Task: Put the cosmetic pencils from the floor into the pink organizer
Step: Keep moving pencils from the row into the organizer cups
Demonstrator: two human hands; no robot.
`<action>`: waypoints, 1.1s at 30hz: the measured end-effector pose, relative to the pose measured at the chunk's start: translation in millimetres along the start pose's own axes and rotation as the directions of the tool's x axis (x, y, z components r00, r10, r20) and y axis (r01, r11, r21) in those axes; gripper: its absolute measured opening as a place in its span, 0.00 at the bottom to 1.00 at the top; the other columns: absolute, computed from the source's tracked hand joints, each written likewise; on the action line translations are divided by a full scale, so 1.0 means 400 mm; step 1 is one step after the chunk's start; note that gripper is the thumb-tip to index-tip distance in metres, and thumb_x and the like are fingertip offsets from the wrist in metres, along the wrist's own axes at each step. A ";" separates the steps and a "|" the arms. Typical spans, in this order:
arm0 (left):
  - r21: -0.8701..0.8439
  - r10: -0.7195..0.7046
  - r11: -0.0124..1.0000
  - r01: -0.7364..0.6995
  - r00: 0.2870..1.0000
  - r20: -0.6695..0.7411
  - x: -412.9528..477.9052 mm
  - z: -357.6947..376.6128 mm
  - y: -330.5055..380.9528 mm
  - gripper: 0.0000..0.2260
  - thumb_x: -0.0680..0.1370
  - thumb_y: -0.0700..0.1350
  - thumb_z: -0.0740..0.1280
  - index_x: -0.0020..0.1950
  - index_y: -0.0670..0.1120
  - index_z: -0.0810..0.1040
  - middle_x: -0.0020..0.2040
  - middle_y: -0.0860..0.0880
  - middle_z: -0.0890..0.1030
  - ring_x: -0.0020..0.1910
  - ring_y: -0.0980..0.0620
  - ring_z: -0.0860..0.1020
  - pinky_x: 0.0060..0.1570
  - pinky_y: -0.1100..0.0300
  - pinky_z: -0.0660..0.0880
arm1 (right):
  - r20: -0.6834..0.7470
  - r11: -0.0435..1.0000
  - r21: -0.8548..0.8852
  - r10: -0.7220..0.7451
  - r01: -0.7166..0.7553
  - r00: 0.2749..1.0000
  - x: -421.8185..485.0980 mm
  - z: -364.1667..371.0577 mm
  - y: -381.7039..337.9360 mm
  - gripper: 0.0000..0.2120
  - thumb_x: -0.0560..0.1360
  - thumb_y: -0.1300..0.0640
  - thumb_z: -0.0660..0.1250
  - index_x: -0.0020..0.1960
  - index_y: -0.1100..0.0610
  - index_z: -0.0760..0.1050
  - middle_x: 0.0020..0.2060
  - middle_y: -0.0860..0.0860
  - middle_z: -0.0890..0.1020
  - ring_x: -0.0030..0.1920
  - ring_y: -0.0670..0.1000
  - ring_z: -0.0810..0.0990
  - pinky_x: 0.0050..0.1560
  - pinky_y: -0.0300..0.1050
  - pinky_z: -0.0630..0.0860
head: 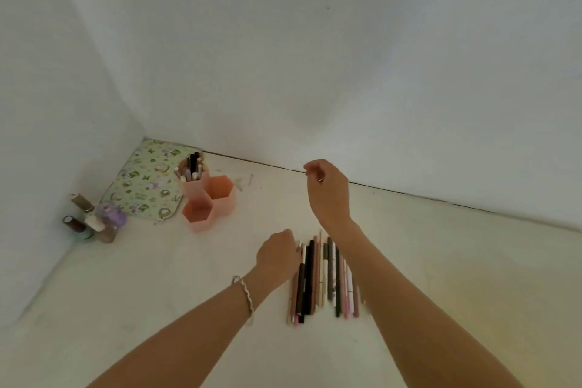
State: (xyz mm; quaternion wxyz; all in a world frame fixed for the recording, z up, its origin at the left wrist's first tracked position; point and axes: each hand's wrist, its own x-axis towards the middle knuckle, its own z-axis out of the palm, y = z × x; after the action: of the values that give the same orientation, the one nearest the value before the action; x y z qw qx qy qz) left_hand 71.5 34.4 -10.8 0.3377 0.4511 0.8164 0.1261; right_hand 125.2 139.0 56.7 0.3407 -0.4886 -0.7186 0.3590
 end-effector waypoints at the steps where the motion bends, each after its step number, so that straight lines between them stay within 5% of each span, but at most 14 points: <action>1: -0.002 -0.028 1.000 0.028 1.000 0.006 0.006 0.021 0.005 0.12 0.78 0.44 0.63 0.60 0.44 0.72 0.57 0.45 0.78 0.56 0.45 0.78 0.54 0.54 0.76 | -0.006 1.000 0.008 0.028 -0.028 1.000 -0.007 -0.017 0.016 0.11 0.77 0.64 0.60 0.50 0.55 0.80 0.43 0.45 0.82 0.38 0.43 0.77 0.44 0.37 0.73; 6: -0.029 -0.089 0.996 0.087 0.995 -0.053 0.024 0.075 0.021 0.10 0.77 0.44 0.67 0.54 0.44 0.69 0.51 0.45 0.78 0.48 0.46 0.78 0.43 0.57 0.74 | -0.005 0.991 0.014 0.131 -0.131 0.991 -0.046 -0.083 0.095 0.13 0.76 0.67 0.59 0.48 0.56 0.81 0.42 0.47 0.82 0.35 0.44 0.76 0.41 0.38 0.74; 11: -0.153 -0.087 0.986 0.067 0.988 -0.129 0.036 0.070 -0.011 0.08 0.76 0.41 0.71 0.53 0.43 0.75 0.47 0.47 0.80 0.46 0.48 0.79 0.50 0.54 0.78 | 0.029 0.985 0.035 0.166 -0.166 0.986 -0.065 -0.088 0.129 0.13 0.77 0.68 0.58 0.48 0.58 0.81 0.42 0.49 0.83 0.37 0.49 0.78 0.42 0.42 0.77; 14: -0.272 -0.099 0.961 0.054 0.983 -0.156 0.050 0.049 -0.033 0.11 0.75 0.40 0.73 0.56 0.42 0.79 0.44 0.51 0.78 0.44 0.52 0.78 0.47 0.61 0.74 | 0.070 0.984 0.019 0.177 -0.179 0.982 -0.063 -0.077 0.141 0.13 0.77 0.67 0.58 0.48 0.56 0.80 0.39 0.48 0.82 0.32 0.48 0.77 0.36 0.41 0.76; 21: -0.411 -0.081 0.912 0.000 0.980 -0.179 0.053 -0.048 -0.057 0.21 0.80 0.41 0.65 0.74 0.43 0.69 0.63 0.41 0.78 0.59 0.42 0.79 0.60 0.46 0.76 | 0.180 0.982 -0.079 0.183 -0.172 0.966 -0.053 -0.033 0.157 0.12 0.76 0.65 0.59 0.49 0.53 0.78 0.39 0.43 0.79 0.25 0.42 0.70 0.26 0.29 0.69; 24: -0.542 -0.104 0.838 -0.070 0.953 -0.284 0.052 -0.147 -0.039 0.15 0.81 0.41 0.63 0.68 0.42 0.69 0.57 0.39 0.81 0.55 0.40 0.81 0.56 0.41 0.77 | 0.223 0.976 -0.148 0.191 -0.160 0.956 -0.052 -0.006 0.154 0.13 0.76 0.65 0.58 0.52 0.54 0.78 0.40 0.44 0.78 0.27 0.42 0.72 0.29 0.32 0.69; 29: -0.596 -0.092 0.764 -0.247 0.873 -0.479 0.022 -0.300 0.008 0.07 0.79 0.43 0.68 0.51 0.45 0.70 0.40 0.50 0.82 0.47 0.47 0.83 0.53 0.46 0.80 | 0.378 0.924 -0.341 0.302 -0.172 0.875 -0.071 0.069 0.148 0.13 0.77 0.62 0.59 0.60 0.59 0.74 0.48 0.52 0.80 0.43 0.50 0.80 0.45 0.42 0.76; 33: -0.601 -0.036 0.723 -0.341 0.850 -0.526 -0.014 -0.331 0.038 0.05 0.77 0.41 0.71 0.49 0.45 0.76 0.44 0.49 0.80 0.43 0.49 0.82 0.44 0.49 0.83 | 0.420 0.750 -0.654 0.246 0.104 0.874 -0.105 0.122 0.163 0.13 0.80 0.56 0.60 0.62 0.60 0.68 0.49 0.55 0.81 0.52 0.55 0.77 0.52 0.47 0.73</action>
State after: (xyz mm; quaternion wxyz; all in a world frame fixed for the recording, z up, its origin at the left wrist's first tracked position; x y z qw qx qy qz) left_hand -4.6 51.4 97.4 0.2409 0.3165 0.7309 0.5546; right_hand 126.4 107.4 -29.5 -0.0571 -0.4996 -0.8396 0.2057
